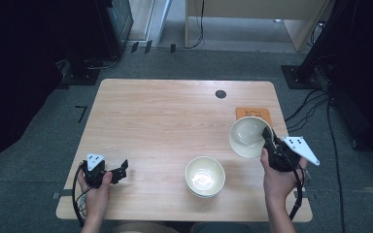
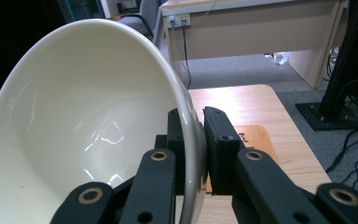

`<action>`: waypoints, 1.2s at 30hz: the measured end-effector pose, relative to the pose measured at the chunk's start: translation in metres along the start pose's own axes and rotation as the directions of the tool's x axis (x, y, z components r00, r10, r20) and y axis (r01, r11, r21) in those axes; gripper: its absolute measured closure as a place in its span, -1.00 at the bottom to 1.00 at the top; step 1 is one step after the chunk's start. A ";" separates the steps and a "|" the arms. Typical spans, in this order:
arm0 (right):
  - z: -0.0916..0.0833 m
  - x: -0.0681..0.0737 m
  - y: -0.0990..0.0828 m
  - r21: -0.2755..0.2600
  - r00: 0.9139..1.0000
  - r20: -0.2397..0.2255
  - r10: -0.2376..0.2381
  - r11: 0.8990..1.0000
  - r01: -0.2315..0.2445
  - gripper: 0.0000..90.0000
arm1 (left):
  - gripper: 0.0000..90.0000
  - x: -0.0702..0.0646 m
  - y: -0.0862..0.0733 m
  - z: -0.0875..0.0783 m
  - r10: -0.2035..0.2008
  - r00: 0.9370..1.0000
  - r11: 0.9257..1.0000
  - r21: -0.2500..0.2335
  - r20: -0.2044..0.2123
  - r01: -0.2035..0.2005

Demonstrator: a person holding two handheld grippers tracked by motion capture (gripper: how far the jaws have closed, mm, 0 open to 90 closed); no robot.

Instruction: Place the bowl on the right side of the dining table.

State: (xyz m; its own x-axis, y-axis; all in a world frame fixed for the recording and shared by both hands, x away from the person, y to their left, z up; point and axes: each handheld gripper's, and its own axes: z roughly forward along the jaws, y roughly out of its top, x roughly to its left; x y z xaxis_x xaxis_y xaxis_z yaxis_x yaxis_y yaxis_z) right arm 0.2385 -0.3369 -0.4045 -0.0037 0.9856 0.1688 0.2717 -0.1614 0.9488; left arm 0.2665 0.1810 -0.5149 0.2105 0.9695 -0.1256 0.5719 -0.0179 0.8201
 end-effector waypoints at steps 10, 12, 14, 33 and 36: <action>0.014 -0.009 0.005 0.032 1.000 0.018 0.025 0.999 -0.026 0.84 | -1.00 0.000 0.000 0.000 -0.003 1.000 1.000 0.006 0.001 0.003; 0.019 -0.012 0.007 0.042 0.999 0.024 0.032 0.999 -0.033 0.84 | -1.00 0.000 0.000 0.000 -0.003 1.000 1.000 0.005 0.002 0.003; 0.023 -0.014 0.008 0.050 0.999 0.027 0.041 0.998 -0.043 0.84 | -1.00 0.000 0.000 0.000 -0.005 1.000 1.000 0.004 0.002 0.005; 0.066 -0.036 0.020 0.146 0.989 0.091 0.114 0.981 -0.127 0.84 | -1.00 0.001 0.000 0.000 -0.008 1.000 1.000 0.003 0.002 0.008; 0.074 -0.039 0.020 0.167 0.986 0.103 0.130 0.975 -0.146 0.85 | -1.00 0.001 0.000 0.000 -0.004 1.000 1.000 0.004 -0.001 0.004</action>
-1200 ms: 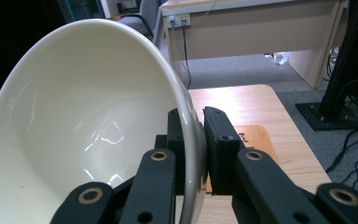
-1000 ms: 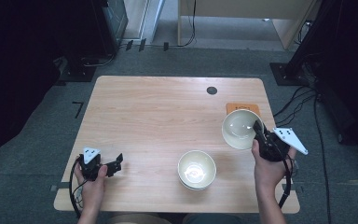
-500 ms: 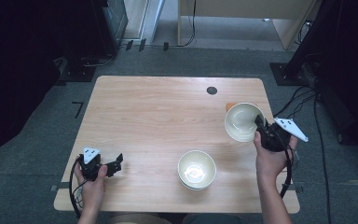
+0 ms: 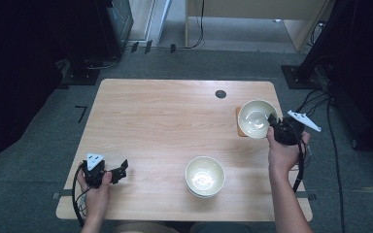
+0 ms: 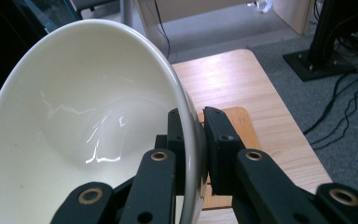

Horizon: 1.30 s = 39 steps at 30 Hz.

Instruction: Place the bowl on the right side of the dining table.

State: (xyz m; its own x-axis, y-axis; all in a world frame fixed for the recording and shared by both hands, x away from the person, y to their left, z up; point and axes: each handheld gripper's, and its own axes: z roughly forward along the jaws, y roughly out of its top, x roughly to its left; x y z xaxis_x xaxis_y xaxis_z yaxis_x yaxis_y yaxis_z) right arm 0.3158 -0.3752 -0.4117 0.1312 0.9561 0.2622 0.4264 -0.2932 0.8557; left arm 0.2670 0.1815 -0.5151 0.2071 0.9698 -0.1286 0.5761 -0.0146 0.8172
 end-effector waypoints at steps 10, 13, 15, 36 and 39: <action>0.029 -0.007 -0.001 0.086 0.997 0.031 0.069 0.994 -0.071 0.85 | -1.00 0.000 0.000 0.000 -0.005 1.000 1.000 -0.002 0.001 0.005; 0.038 -0.011 -0.003 0.118 0.996 0.042 0.077 0.990 -0.082 0.85 | -1.00 0.000 0.000 0.000 -0.007 1.000 1.000 -0.004 0.001 0.007; 0.043 -0.014 -0.003 0.134 0.994 0.053 0.091 0.986 -0.098 0.85 | -1.00 0.000 0.000 0.000 -0.010 1.000 1.000 -0.004 0.000 0.010; 0.075 -0.046 -0.002 0.218 0.956 0.154 0.250 0.935 -0.279 0.85 | -1.00 0.001 0.000 0.000 -0.013 1.000 1.000 -0.002 -0.005 0.013; 0.080 -0.049 -0.002 0.236 0.946 0.172 0.276 0.921 -0.311 0.85 | -1.00 0.001 0.000 0.000 -0.016 1.000 1.000 -0.002 -0.008 0.016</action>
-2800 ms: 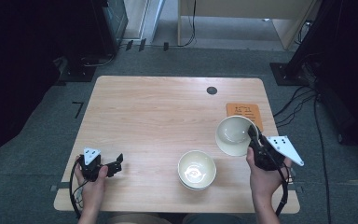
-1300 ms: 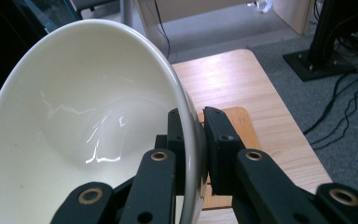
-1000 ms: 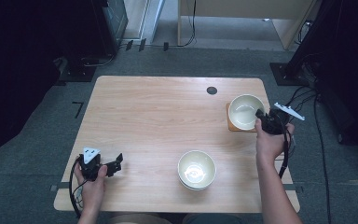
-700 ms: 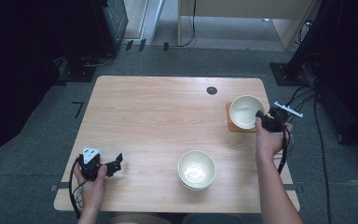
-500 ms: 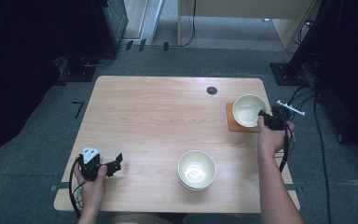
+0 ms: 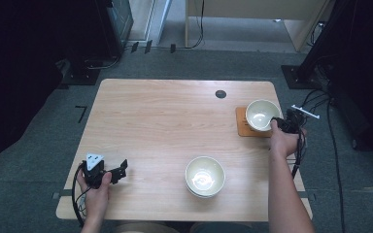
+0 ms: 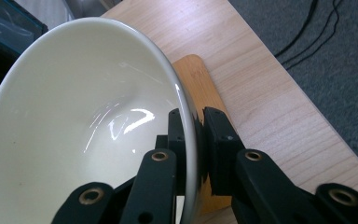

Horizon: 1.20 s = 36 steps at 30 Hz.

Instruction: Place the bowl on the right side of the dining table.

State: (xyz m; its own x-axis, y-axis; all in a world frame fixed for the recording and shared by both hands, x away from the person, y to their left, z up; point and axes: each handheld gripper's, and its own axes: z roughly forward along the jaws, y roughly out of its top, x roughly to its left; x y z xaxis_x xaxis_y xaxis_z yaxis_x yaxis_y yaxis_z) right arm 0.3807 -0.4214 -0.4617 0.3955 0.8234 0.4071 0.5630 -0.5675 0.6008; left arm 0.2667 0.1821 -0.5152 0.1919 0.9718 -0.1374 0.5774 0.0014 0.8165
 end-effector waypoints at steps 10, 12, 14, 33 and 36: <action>0.019 0.003 0.008 0.043 0.999 0.010 0.038 0.998 -0.038 0.85 | -1.00 0.000 0.000 0.000 0.000 1.000 1.000 0.003 -0.003 0.000; 0.023 0.004 0.010 0.057 0.999 0.008 0.044 0.997 -0.044 0.85 | -1.00 0.000 0.000 0.000 -0.001 1.000 1.000 0.003 -0.003 0.001; 0.026 0.004 0.011 0.066 0.999 0.010 0.044 0.997 -0.045 0.85 | -1.00 0.000 0.000 0.000 0.000 1.000 1.000 0.003 -0.002 0.000; 0.042 -0.002 0.012 0.124 0.994 0.006 0.107 0.987 -0.107 0.83 | -1.00 -0.001 0.000 0.001 0.008 1.000 1.000 0.014 -0.015 -0.008; 0.043 -0.002 0.012 0.129 0.994 0.008 0.108 0.986 -0.108 0.83 | -1.00 -0.001 0.000 0.001 0.008 1.000 1.000 0.015 -0.015 -0.008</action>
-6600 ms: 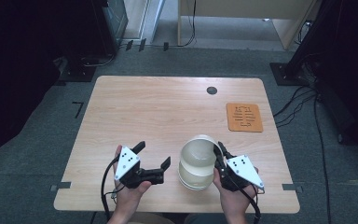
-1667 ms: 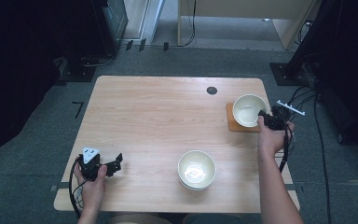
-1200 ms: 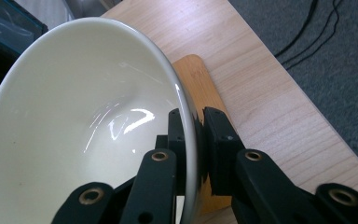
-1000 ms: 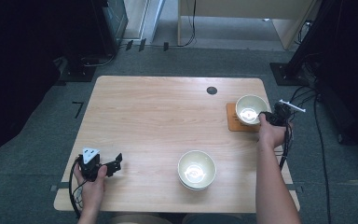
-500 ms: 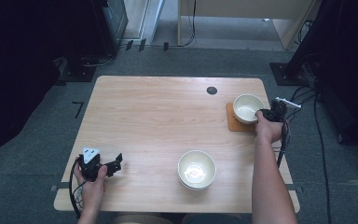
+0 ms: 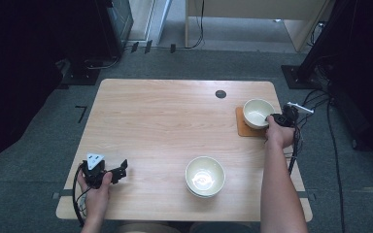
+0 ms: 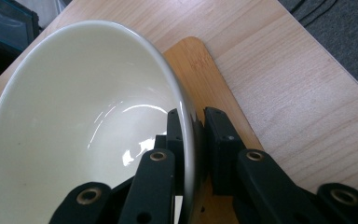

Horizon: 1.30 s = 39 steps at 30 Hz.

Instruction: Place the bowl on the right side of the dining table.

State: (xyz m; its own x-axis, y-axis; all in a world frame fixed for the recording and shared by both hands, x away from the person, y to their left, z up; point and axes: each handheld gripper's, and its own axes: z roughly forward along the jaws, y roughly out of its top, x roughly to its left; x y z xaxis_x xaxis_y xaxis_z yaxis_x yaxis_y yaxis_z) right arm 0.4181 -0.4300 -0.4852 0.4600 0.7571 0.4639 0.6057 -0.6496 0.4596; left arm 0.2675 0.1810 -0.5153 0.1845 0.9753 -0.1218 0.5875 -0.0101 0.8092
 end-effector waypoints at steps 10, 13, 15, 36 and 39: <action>0.003 -0.004 0.000 0.009 0.999 -0.026 0.024 1.000 -0.024 0.75 | -1.00 0.000 0.000 0.000 0.001 1.000 1.000 0.001 -0.002 -0.001; 0.003 -0.005 0.000 0.003 0.999 -0.041 0.016 1.000 -0.016 0.62 | -1.00 0.000 0.000 0.000 0.000 1.000 1.000 0.001 -0.002 0.000; 0.002 -0.005 -0.001 -0.008 0.999 -0.051 0.008 1.000 -0.009 0.52 | -1.00 0.000 0.000 0.000 0.003 1.000 1.000 0.003 -0.002 -0.003; -0.027 -0.004 -0.002 -0.173 0.969 -0.017 -0.247 0.955 0.240 -0.45 | -1.00 -0.002 0.001 0.001 0.009 1.000 1.000 0.011 -0.014 -0.009; -0.032 -0.002 -0.006 -0.220 0.952 -0.024 -0.306 0.930 0.294 -0.66 | -1.00 -0.002 0.001 0.002 0.009 1.000 1.000 0.013 -0.013 -0.009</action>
State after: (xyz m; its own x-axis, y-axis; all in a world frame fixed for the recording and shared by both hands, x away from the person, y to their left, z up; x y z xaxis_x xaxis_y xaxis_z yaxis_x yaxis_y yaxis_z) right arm 0.3930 -0.4296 -0.4650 0.2365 0.9178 0.3190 0.5558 -0.3971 0.7304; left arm 0.2687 0.1788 -0.5156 0.1797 0.9779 -0.1068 0.5957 -0.0218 0.8029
